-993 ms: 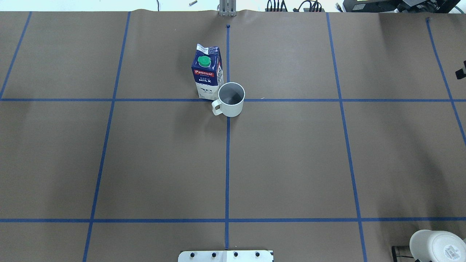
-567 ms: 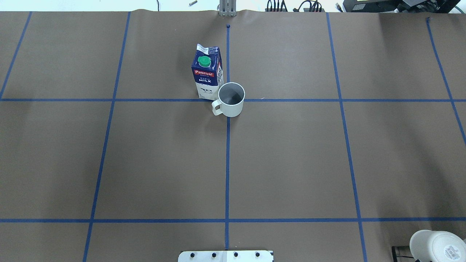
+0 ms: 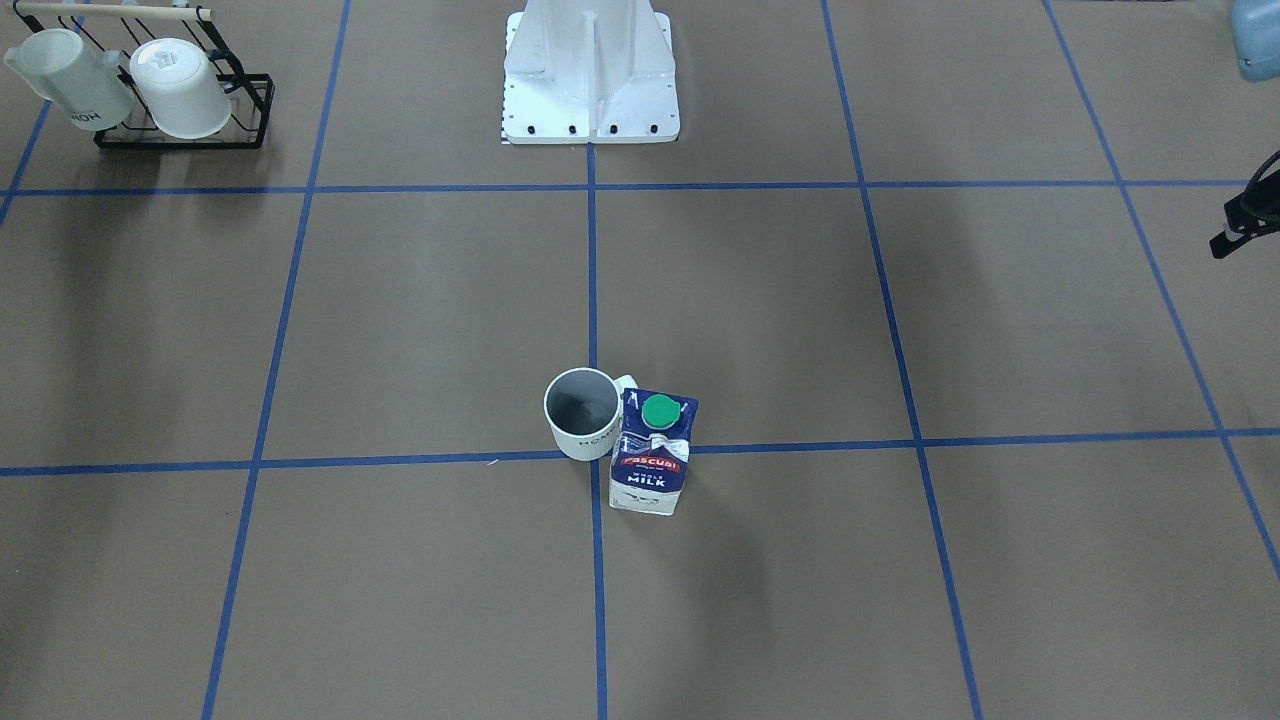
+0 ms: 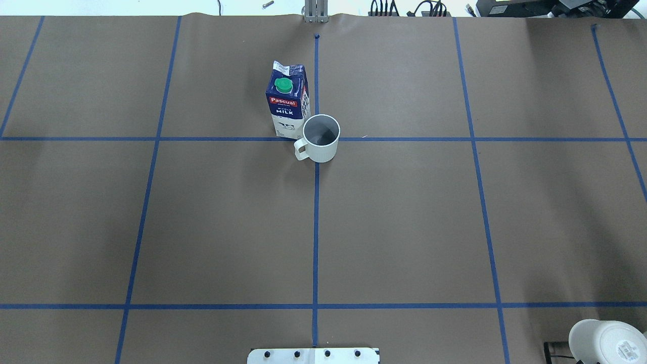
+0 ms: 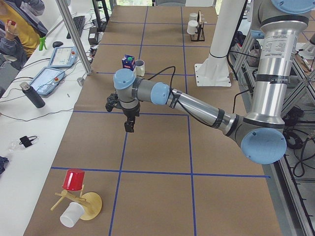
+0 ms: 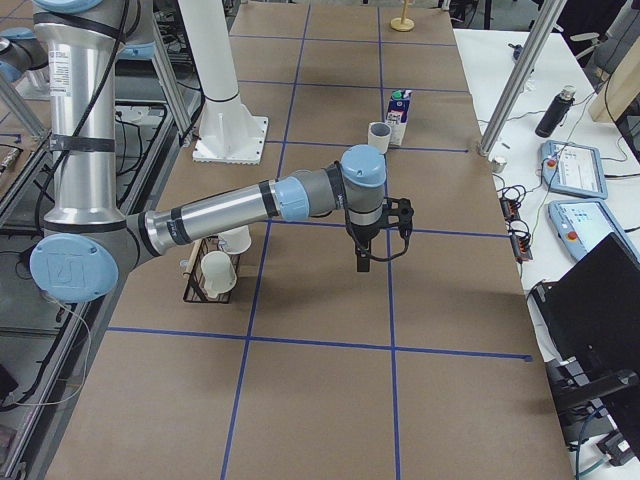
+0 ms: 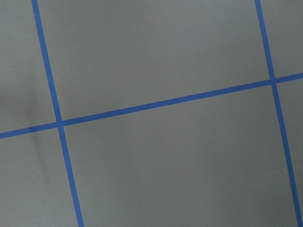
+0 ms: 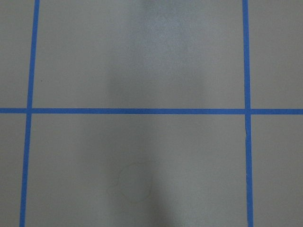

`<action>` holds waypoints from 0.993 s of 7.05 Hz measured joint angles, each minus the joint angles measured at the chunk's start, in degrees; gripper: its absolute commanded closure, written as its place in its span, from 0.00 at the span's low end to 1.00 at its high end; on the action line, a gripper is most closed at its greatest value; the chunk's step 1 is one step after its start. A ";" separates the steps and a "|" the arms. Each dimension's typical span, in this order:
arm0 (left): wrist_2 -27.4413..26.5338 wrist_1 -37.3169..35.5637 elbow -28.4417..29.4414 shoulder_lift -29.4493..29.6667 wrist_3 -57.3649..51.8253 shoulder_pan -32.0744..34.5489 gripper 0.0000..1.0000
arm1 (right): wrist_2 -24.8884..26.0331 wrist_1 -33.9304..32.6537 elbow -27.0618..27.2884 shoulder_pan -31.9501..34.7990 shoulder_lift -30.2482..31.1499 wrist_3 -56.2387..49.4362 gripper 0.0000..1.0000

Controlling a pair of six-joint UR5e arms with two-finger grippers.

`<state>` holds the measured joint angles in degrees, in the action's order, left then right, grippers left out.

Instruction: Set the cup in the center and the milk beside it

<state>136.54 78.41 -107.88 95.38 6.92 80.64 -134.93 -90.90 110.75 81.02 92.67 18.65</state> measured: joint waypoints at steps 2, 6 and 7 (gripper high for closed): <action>-1.21 0.25 -1.06 0.22 4.58 -0.13 0.02 | 0.02 0.05 -0.19 -0.86 0.17 0.12 0.00; -1.40 0.45 -1.48 0.55 5.63 -0.50 0.02 | 1.59 0.53 -0.23 -2.98 -0.27 0.02 0.00; -1.43 0.44 -1.48 0.58 5.62 -0.53 0.02 | 1.97 0.54 -0.13 -3.17 -0.45 -0.01 0.00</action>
<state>135.11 78.86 -109.36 95.96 12.53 80.10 -132.96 -90.36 110.62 77.85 92.22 18.64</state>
